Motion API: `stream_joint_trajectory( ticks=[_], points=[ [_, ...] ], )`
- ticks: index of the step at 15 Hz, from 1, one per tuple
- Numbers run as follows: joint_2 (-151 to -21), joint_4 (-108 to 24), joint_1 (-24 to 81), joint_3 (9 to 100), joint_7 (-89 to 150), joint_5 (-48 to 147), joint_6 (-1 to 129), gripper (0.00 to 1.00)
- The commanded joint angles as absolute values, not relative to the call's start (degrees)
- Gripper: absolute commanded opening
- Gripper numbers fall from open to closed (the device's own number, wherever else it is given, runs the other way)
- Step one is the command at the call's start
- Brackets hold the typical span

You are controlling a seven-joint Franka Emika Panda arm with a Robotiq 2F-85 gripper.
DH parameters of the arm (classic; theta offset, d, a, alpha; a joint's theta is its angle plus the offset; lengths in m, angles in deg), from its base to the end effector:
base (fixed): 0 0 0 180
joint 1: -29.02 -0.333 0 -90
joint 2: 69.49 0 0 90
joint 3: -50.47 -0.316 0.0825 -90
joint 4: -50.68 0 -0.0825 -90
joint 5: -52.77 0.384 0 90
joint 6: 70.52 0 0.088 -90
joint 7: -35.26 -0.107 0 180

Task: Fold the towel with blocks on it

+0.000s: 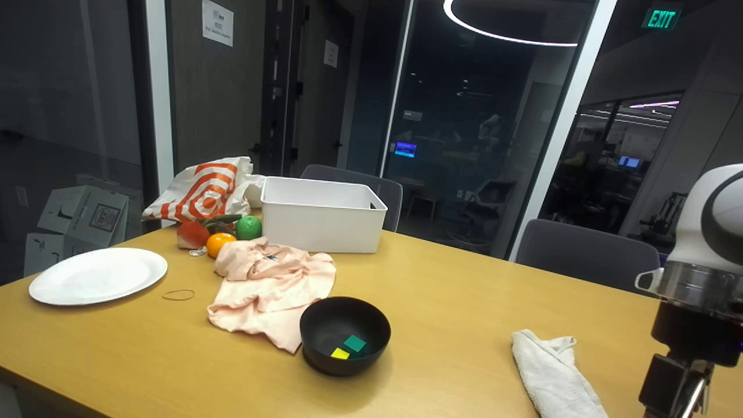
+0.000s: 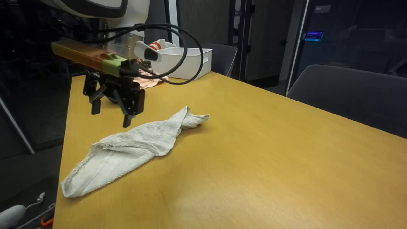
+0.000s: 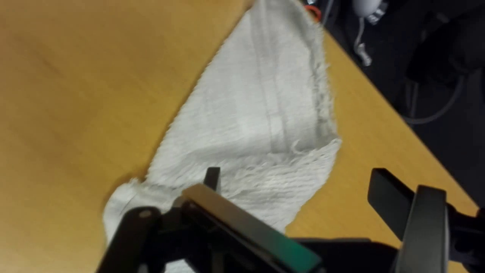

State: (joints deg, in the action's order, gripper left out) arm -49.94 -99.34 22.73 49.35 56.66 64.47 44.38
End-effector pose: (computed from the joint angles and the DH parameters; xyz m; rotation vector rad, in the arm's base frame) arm 0.3699 0.0600 0.3461 -2.8665 -0.5651 0.3654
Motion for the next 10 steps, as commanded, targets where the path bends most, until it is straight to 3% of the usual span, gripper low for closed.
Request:
stream_joint_trajectory(
  ticks=[1, 4, 5, 10],
  points=[
    [-43.94, -105.54, 20.92, 51.13, 56.35, 73.47, 40.92, 1.0],
    [-41.05, -112.17, 21.32, 50.21, 54.06, 76.79, 44.72, 1.0],
    [-45.09, -107.5, 21.69, 49.8, 52.6, 75.73, 45.12, 1.0],
    [-45.92, -108.22, 21.36, 47.85, 46.35, 74.41, 51.72, 1.0]
  ],
)
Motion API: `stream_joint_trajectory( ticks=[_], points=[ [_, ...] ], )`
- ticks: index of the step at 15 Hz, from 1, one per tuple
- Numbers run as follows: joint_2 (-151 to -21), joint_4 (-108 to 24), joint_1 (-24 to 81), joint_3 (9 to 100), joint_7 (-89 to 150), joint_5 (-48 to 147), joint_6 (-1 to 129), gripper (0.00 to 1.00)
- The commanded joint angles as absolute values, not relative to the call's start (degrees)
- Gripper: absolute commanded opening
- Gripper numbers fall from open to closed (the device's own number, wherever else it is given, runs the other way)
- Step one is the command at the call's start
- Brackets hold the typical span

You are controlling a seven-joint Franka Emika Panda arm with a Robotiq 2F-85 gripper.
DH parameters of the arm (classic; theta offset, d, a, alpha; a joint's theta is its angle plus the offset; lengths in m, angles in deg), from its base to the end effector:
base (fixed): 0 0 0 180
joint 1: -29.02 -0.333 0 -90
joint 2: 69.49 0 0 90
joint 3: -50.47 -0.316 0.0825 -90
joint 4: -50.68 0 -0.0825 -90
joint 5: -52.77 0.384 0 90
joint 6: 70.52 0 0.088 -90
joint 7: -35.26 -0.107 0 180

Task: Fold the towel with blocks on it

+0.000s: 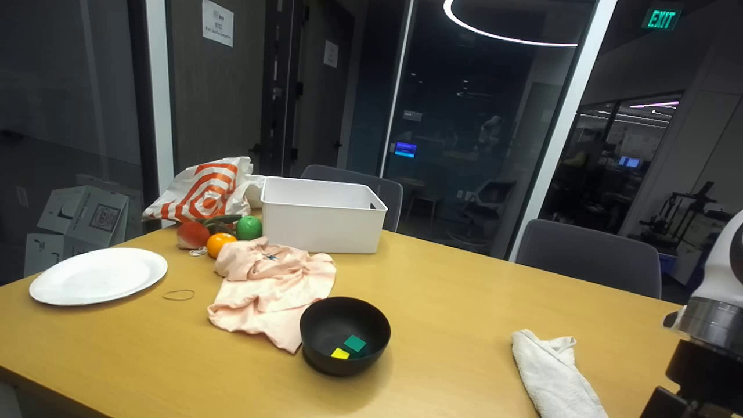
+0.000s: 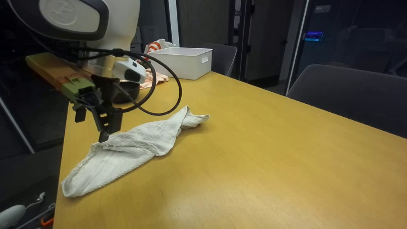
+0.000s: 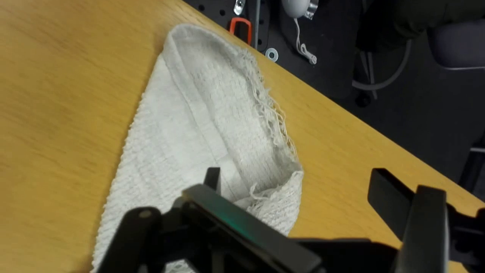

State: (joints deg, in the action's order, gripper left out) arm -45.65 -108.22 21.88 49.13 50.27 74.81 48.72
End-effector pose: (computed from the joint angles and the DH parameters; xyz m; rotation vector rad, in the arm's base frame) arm 0.3292 0.0674 0.3173 -2.7965 -0.2390 0.3603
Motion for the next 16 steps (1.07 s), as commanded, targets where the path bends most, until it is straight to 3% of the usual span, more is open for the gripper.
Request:
stream_joint_trajectory(
  ticks=[1, 7, 13, 16],
  points=[
    [-46.21, -108.2, 21.43, 47.51, 45.62, 73.56, 51.84, 1.0],
    [-46.12, -108.13, 21.23, 48.92, 47.77, 74.11, 50.21, 1.0],
    [-52.66, -108.21, 25.12, 44.37, 31.29, 61.72, 67.14, 1.0],
    [-54.04, -108.16, 25.31, 45.36, 27.18, 60.78, 60.98, 1.0]
  ],
)
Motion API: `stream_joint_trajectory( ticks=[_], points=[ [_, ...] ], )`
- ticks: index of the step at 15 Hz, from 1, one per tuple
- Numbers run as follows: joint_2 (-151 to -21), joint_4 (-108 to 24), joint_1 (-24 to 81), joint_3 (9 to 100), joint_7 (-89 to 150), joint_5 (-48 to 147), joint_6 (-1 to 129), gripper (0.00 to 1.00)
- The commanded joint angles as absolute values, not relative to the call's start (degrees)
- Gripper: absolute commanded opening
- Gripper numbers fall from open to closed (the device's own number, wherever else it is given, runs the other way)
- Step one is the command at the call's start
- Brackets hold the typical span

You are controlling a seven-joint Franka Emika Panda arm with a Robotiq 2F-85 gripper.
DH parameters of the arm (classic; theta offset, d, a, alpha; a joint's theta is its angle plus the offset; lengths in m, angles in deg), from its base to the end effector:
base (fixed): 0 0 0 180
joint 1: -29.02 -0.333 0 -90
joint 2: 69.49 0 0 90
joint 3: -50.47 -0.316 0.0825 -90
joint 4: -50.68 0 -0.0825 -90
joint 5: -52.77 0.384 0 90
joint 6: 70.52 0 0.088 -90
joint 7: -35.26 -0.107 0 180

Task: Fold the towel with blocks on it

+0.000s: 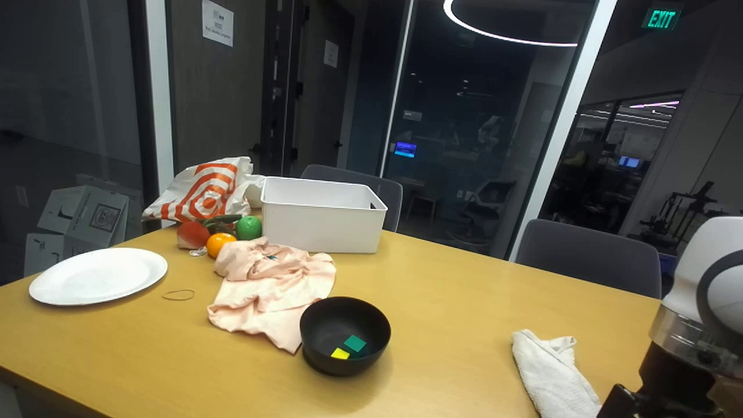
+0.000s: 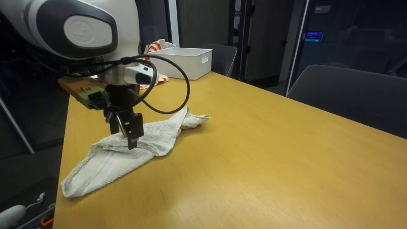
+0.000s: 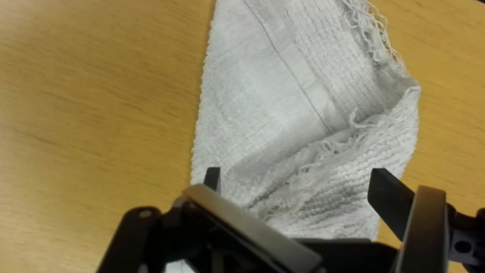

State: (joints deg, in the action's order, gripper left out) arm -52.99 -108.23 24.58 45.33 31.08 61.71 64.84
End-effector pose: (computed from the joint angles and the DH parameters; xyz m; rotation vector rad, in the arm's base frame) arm 0.3583 0.0599 0.2881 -3.0725 0.0443 0.2009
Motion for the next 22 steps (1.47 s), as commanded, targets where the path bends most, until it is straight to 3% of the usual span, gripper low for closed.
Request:
stream_joint_trajectory(
  ticks=[1, 6, 14, 15, 16, 22],
  points=[
    [-54.14, -108.17, 25.38, 45.58, 26.85, 60.88, 59.35, 1.0],
    [-55.52, -108.11, 24.72, 46.13, 27.54, 63.25, 55.91, 1.0],
    [-65.78, -108.21, 25.29, 46.09, 25.84, 62.46, 68.57, 1.0],
    [-66.87, -108.17, 25.28, 46.2, 26.11, 62.43, 69.55, 0.95],
    [-67.58, -108.06, 25.23, 46.21, 26.07, 62.61, 70.24, 0.75],
    [-67.0, -107.68, 25.82, 46.35, 21.9, 57.55, 71.57, 0.29]
  ],
)
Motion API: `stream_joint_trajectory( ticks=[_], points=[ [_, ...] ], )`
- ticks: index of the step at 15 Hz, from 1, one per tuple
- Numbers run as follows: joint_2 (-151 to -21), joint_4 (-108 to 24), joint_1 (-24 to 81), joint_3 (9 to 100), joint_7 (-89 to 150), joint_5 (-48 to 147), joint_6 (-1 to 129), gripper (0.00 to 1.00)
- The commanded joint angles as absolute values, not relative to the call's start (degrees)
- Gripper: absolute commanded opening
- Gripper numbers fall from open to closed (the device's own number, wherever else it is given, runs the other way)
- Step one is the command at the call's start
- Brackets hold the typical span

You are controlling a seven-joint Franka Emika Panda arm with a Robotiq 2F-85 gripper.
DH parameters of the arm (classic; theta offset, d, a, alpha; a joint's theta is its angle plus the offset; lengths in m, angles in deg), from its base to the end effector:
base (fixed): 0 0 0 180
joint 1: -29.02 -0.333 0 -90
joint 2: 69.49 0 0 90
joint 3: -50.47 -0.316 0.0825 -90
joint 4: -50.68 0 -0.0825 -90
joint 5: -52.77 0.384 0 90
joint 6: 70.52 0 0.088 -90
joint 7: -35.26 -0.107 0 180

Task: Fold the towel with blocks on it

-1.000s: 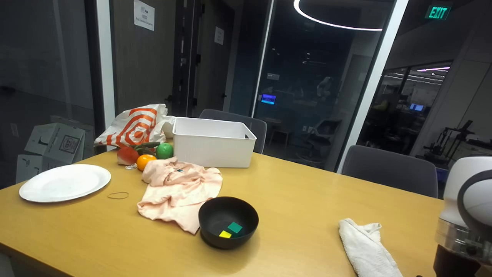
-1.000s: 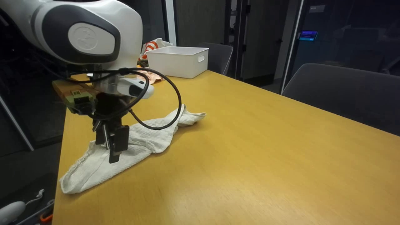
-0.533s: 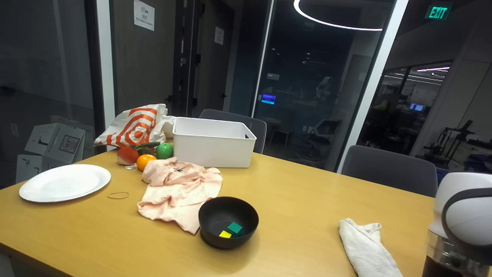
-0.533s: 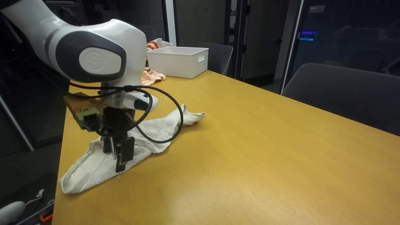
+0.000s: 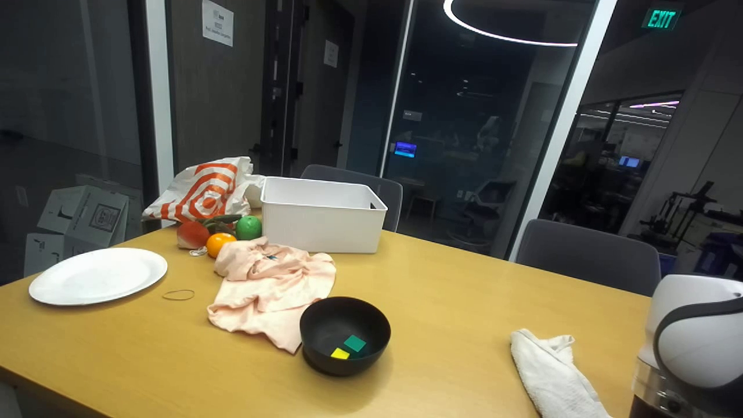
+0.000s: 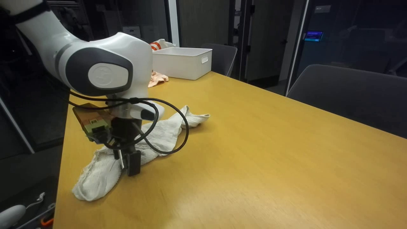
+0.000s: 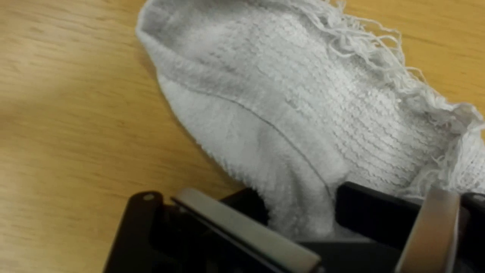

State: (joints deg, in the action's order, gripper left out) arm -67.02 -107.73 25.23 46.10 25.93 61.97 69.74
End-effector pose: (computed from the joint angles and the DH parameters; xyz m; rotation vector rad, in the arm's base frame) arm 0.3529 0.0503 0.2084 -3.0619 0.2434 0.4361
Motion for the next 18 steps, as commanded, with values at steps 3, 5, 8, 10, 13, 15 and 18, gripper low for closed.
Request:
stream_joint_trajectory(
  ticks=[3, 5, 8, 10, 13, 15, 18],
  points=[
    [-62.57, -106.93, 27.3, 46.92, 15.2, 48.11, 69.18, 0.05],
    [-59.65, -106.39, 28.64, 46.7, 10.58, 40.97, 67.44, 0.0],
    [-55.51, -106.47, 30.62, 45.78, 6.8, 34.35, 65.75, 0.01],
    [-53.12, -106.4, 31.47, 45.2, 5.89, 32.33, 65.32, 0.03],
    [-49.61, -106.44, 32.35, 43.6, 3.89, 29.63, 68.44, 0.03],
    [-46.17, -108.31, 32.19, 41.89, 3.25, 28.39, 71.12, 0.01],
    [-44.67, -107.1, 32.1, 37.7, 1.36, 25.88, 74.92, 0.01]
  ],
)
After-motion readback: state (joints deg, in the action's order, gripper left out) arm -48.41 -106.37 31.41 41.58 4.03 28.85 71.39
